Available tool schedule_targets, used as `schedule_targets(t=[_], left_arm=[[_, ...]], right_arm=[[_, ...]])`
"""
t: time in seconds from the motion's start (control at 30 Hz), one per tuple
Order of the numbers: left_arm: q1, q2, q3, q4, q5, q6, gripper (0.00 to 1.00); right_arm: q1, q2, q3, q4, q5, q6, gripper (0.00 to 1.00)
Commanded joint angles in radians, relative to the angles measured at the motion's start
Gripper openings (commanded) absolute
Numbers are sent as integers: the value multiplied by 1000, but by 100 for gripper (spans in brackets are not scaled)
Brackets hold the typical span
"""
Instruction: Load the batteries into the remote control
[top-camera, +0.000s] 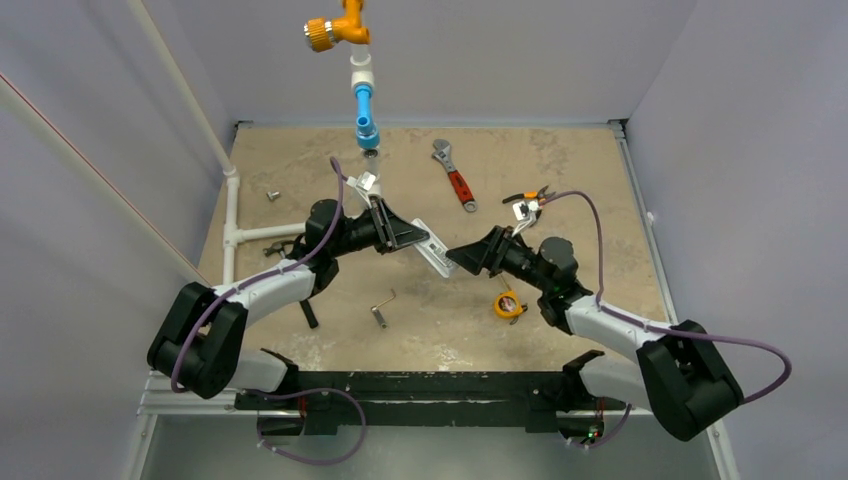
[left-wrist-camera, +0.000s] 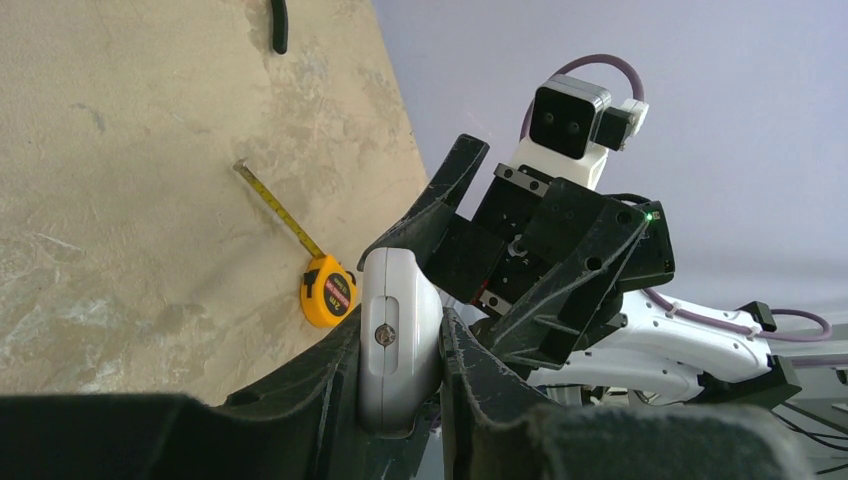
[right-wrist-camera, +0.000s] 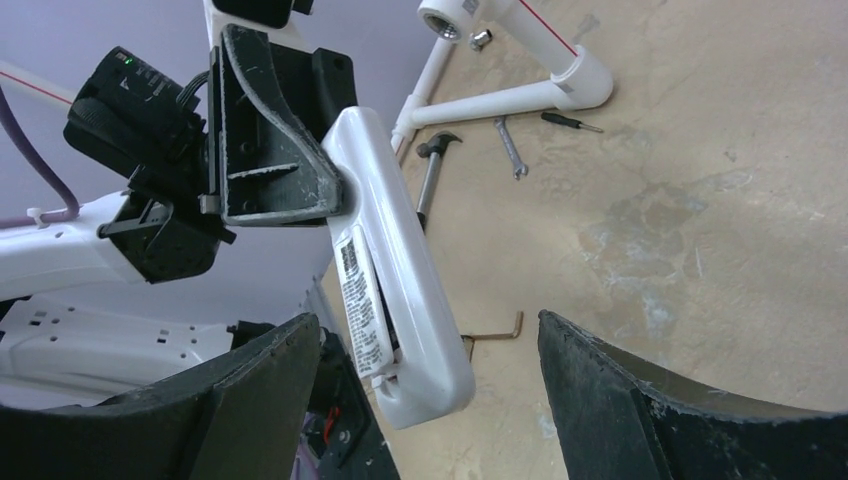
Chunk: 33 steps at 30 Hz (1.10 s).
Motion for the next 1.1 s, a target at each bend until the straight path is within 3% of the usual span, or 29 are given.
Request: schedule_targets(t=[0.0, 0.4, 1.07], left_arm=[[-3, -11, 35, 53, 13, 10, 0], [-1, -15, 38, 45, 12, 14, 0], [-1, -29, 49, 61, 27, -6, 0]], right_arm=[[15, 21, 55, 72, -41, 3, 78], [16, 88, 79, 70, -89, -3, 65], [39, 82, 116, -98, -51, -111, 28]])
